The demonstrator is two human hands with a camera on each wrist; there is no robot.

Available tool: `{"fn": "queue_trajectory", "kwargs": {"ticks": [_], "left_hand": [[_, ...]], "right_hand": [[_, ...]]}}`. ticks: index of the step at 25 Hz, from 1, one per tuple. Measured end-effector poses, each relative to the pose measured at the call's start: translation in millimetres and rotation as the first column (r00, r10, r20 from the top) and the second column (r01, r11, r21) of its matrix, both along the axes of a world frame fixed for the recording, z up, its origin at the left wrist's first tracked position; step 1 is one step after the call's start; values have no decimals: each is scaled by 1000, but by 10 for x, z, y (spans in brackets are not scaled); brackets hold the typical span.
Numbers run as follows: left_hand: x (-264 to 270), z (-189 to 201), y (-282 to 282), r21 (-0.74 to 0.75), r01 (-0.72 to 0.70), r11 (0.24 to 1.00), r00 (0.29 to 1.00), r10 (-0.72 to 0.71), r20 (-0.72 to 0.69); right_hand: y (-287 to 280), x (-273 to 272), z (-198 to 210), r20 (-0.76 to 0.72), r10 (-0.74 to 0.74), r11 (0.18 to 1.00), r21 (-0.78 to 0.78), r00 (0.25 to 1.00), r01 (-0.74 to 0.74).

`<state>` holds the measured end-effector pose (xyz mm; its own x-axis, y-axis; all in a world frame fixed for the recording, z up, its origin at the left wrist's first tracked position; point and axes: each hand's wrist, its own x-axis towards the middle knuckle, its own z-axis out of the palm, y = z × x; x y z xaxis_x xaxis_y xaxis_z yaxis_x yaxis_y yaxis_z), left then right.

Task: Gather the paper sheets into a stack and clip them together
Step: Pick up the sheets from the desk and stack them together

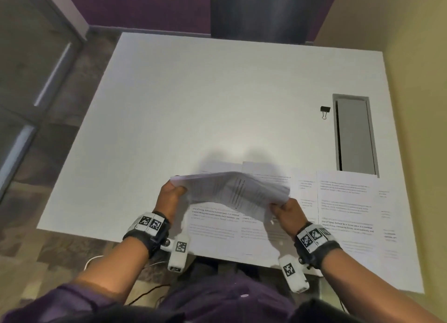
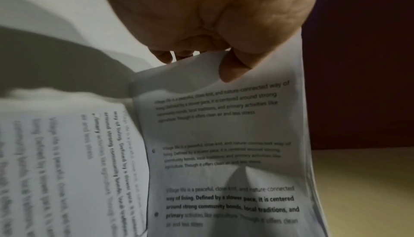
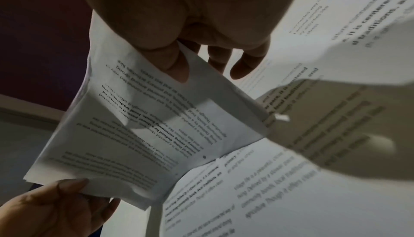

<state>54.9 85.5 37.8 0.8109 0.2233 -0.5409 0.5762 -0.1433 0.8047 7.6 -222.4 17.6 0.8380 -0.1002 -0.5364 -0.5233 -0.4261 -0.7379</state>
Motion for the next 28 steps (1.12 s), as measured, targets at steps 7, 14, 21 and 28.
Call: {"fn": "queue_trajectory", "kwargs": {"ticks": [7, 14, 21, 28], "left_hand": [[46, -162, 126, -99, -22, 995, 999, 17, -49], [16, -217, 222, -54, 141, 989, 989, -143, -30], [29, -283, 212, -116, 38, 992, 993, -50, -105], [100, -307, 215, 9, 132, 991, 989, -131, -71]], "right_hand": [[254, -82, 55, -63, -49, 996, -72, 997, 44], [320, -86, 18, -84, -49, 996, -75, 995, 42], [376, -109, 89, -97, -108, 994, -22, 989, 107], [333, -78, 53, -102, -221, 975, 3, 970, 222]]}}
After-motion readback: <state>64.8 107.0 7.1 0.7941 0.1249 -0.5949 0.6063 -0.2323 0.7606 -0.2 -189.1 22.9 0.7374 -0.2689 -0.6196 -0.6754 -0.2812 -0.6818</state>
